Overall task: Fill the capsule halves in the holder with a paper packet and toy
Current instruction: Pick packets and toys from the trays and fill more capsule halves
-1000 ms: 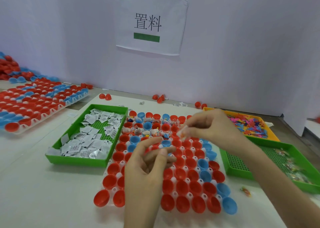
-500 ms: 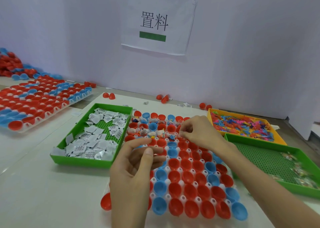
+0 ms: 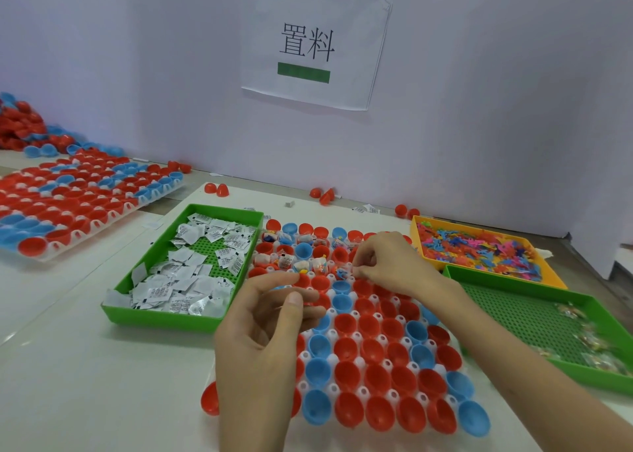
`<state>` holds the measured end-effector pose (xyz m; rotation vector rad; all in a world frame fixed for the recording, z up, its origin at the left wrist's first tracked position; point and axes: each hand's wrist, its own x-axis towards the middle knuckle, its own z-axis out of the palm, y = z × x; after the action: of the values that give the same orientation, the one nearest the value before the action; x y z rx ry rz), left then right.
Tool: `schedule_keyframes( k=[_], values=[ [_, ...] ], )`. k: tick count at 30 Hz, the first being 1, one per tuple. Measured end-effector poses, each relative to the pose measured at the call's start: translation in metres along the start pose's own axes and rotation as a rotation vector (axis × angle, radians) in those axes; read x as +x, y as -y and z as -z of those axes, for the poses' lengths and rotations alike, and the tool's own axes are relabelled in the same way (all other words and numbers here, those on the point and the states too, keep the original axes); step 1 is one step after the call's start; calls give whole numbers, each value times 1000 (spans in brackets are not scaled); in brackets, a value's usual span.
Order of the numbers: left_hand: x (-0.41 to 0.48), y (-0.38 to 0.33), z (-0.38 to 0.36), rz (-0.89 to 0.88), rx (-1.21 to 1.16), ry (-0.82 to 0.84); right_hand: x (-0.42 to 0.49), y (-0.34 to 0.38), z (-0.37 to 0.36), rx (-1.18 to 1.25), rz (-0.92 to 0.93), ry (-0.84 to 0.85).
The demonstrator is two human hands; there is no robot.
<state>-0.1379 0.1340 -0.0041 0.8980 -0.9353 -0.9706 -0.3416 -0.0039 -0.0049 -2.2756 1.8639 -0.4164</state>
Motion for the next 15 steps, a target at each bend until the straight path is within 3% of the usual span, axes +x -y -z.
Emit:
schedule_keyframes(
  k=[10, 15],
  values=[
    [1, 2, 2, 2, 31, -9, -1, -9, 7, 110, -22, -51],
    [4, 3, 9, -38, 68, -21, -9, -18, 26, 200, -33, -175]
  ],
)
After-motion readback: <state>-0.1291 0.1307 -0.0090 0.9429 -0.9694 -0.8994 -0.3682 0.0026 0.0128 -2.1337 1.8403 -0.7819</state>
